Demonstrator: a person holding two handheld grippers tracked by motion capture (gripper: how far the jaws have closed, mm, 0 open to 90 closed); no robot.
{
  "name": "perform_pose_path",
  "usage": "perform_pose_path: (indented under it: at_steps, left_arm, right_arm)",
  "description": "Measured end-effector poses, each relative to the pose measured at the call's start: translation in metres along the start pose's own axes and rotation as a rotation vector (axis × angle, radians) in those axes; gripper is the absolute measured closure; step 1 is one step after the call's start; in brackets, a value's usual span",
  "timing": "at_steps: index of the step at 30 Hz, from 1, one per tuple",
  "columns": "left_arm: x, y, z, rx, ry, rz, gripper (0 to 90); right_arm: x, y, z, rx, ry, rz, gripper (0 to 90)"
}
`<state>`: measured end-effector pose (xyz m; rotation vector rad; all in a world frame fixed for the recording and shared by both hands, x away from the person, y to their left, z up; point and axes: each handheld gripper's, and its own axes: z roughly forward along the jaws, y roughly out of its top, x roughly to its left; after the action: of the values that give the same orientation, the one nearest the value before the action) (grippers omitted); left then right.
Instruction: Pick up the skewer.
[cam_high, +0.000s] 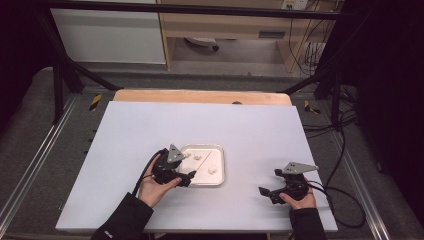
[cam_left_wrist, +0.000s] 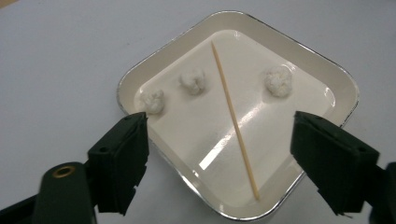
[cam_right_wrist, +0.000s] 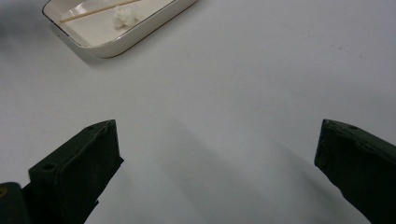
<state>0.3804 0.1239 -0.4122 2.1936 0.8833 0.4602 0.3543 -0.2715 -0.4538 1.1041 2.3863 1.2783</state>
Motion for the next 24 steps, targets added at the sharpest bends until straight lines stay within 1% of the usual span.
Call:
perform_pose_path:
  at_steps: [1,2,4,7,8,10,11,12,13,15,16,18,19,20,21,22,24]
  left_arm:
    - [-0.002,0.001,0.003,0.009,0.004,0.004,24.9]
    - [-0.003,0.001,0.006,0.014,0.007,0.003,24.9]
    - [-0.006,0.002,0.011,0.026,0.014,0.003,28.7]
    - [-0.01,0.003,0.017,0.034,0.023,-0.013,33.1]
    - [-0.011,0.003,0.019,0.037,0.026,-0.016,36.2]
    - [-0.012,0.004,0.022,0.043,0.032,-0.027,37.9]
    - [-0.012,0.003,0.024,0.047,0.031,-0.038,39.6]
    - [-0.013,0.003,0.026,0.046,0.033,-0.048,44.1]
    - [-0.013,0.003,0.027,0.049,0.032,-0.052,44.1]
    - [-0.012,0.002,0.03,0.056,0.032,-0.069,48.8]
    - [-0.011,0.002,0.03,0.062,0.031,-0.069,51.1]
    - [-0.011,0.001,0.033,0.065,0.024,-0.083,55.7]
    - [-0.011,0.001,0.033,0.066,0.018,-0.089,60.6]
    - [-0.011,0.001,0.033,0.067,0.009,-0.095,62.8]
    - [-0.012,0.001,0.034,0.066,0.009,-0.1,62.8]
    - [-0.012,0.0,0.034,0.065,0.013,-0.103,66.1]
    - [-0.013,-0.001,0.036,0.065,0.011,-0.106,67.2]
  right_arm:
    - [0.0,0.0,0.0,0.0,0.0,0.001,0.8]
    - [0.0,0.0,0.0,0.0,0.0,0.001,0.8]
    - [0.0,0.0,0.0,-0.003,0.0,0.002,0.8]
    - [0.0,0.0,0.0,-0.003,0.0,0.001,0.8]
    - [0.0,0.0,-0.001,-0.003,0.001,0.002,0.8]
    - [0.0,0.0,-0.001,-0.005,0.001,0.002,0.8]
    - [0.0,0.0,-0.001,-0.006,0.0,0.0,0.8]
    - [0.0,0.0,-0.001,-0.005,0.001,0.0,0.8]
    - [0.0,0.0,-0.001,-0.005,0.001,0.0,0.8]
    - [0.0,0.0,-0.001,-0.004,0.002,0.0,0.8]
    - [0.0,0.0,-0.001,-0.004,0.002,0.002,0.8]
    - [0.0,0.0,-0.001,-0.004,0.002,0.001,0.8]
    - [0.0,0.0,-0.001,-0.006,0.001,-0.002,0.8]
    - [0.0,0.0,-0.001,-0.006,0.001,-0.001,0.8]
    - [0.0,0.0,-0.001,-0.006,0.001,-0.001,0.8]
    - [0.0,0.0,-0.001,-0.006,0.001,-0.001,0.9]
    - [0.0,0.0,-0.001,-0.004,0.002,0.001,0.8]
